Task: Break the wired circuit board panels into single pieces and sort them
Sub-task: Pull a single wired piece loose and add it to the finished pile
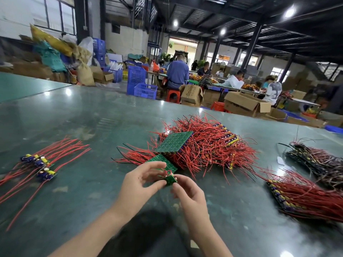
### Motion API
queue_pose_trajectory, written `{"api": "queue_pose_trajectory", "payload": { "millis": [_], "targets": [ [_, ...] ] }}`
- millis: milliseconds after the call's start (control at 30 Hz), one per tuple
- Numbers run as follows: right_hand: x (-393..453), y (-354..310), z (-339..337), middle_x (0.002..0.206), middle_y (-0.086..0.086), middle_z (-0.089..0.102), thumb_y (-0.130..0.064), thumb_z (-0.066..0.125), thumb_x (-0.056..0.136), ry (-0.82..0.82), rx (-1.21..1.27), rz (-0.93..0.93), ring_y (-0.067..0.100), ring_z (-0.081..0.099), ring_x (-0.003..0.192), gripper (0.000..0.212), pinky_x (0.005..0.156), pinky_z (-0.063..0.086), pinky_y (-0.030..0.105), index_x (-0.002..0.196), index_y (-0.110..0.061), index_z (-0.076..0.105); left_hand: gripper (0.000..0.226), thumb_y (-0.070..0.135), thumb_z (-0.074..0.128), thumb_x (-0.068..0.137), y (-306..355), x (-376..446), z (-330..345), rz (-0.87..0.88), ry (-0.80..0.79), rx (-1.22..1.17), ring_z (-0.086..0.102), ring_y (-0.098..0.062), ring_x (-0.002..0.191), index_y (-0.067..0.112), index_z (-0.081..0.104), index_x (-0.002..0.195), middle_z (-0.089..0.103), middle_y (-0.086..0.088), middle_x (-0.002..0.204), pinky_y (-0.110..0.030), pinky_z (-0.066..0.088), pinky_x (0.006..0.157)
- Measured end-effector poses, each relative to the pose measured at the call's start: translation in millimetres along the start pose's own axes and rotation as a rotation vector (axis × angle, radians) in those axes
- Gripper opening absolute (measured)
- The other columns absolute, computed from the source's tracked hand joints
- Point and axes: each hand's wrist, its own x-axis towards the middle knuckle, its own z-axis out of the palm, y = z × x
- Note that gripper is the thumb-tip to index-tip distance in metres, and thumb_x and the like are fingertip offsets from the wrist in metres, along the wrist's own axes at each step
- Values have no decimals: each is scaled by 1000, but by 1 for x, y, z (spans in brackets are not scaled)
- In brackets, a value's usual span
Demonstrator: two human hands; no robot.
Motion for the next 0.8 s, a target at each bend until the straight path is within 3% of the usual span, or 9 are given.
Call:
{"api": "queue_pose_trajectory", "payload": {
  "millis": [133,267,367,467,567,800],
  "targets": [
    [-1,0,1,90,-2,73,5,58,88,6,-122,-60,6,65,83,24,78,52,22,101,-14,66,50,-11,71,74,4,-5,1,123,3,183,67,-13,95,29,65,104,70,7,101,-29,53,86],
    [3,4,1,79,2,71,2,58,89,78,-37,9,9,64,71,16,70,53,23,93,-10,67,44,5,77,71,3,-9,5,301,116,497,54,-8,103,27,59,105,58,10,106,-18,42,89],
    [6,4,0,72,4,68,3,53,91,92,166,123,9,60,63,15,70,52,25,95,-3,66,27,9,78,75,2,-8,7,71,178,329,55,-6,73,22,57,87,61,6,79,-15,44,70],
    [7,4,0,72,8,67,7,50,91,76,248,168,11,59,60,16,64,54,21,96,2,65,15,5,73,79,0,-4,7,-179,86,91,65,-11,78,16,67,87,72,0,83,-17,50,74],
    [4,4,1,75,8,69,6,51,91,45,201,171,12,61,62,16,63,54,21,95,1,66,18,0,70,81,-2,-4,8,-240,26,-10,68,-9,87,16,73,90,75,2,91,-14,49,77],
    [2,5,-2,81,-2,74,0,60,88,76,-123,12,1,61,69,21,67,49,18,92,-17,72,22,-4,70,79,-8,-6,9,-286,37,-17,63,-5,80,15,69,88,73,5,83,-16,49,78]
  ]
}}
